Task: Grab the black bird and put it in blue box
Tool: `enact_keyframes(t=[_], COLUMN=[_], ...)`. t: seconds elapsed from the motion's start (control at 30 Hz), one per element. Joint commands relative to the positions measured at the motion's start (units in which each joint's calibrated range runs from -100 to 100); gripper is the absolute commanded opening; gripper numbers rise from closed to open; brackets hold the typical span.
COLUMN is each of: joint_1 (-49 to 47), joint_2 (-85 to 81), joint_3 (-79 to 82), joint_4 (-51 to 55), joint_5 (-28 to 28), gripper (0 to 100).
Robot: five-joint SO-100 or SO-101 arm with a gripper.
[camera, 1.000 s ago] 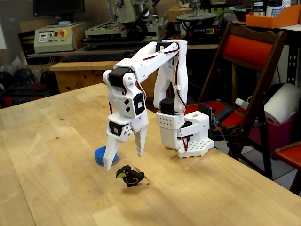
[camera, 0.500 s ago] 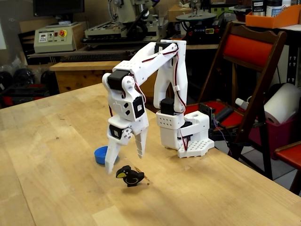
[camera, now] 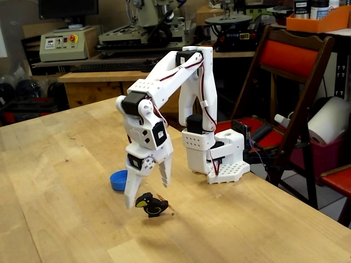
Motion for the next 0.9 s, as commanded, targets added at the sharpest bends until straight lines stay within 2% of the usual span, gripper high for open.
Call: enact_keyframes(t=[0.0, 0.87], joint_1=[0.61, 0.61], joint_2=[-7.71, -10.45], joint_3=[-2.23, -2.14], joint_4=[0.54, 0.62], joint_5=[-0.10, -0.20], gripper=[42, 42])
